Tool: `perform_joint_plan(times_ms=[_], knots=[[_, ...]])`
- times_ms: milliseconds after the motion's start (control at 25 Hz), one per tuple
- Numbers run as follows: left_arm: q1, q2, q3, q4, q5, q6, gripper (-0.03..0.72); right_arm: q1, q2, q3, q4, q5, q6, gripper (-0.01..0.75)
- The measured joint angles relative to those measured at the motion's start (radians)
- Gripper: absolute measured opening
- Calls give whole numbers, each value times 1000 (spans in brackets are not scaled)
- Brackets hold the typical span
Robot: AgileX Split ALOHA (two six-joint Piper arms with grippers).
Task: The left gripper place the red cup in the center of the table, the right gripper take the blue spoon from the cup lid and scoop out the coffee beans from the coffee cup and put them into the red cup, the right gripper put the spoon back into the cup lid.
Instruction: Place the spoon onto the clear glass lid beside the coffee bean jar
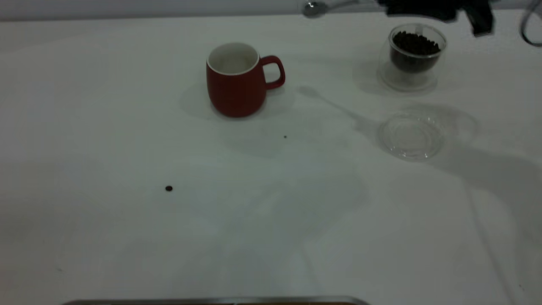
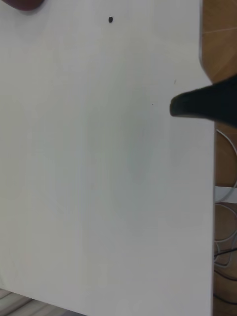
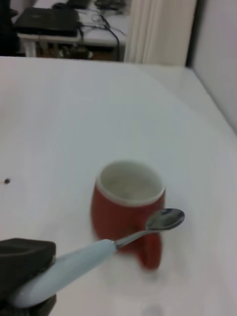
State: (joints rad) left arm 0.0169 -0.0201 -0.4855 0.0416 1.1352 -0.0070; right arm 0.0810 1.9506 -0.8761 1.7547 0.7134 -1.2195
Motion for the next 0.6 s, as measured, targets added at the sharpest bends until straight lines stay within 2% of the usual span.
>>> perform_joint_plan(times_ms=[320, 600], knots=[[0, 0, 0, 0, 0, 0, 587, -98, -9, 150, 13, -18, 0, 114], [0, 0, 0, 0, 0, 0, 587, -228, -12, 253, 20, 5, -30, 114]])
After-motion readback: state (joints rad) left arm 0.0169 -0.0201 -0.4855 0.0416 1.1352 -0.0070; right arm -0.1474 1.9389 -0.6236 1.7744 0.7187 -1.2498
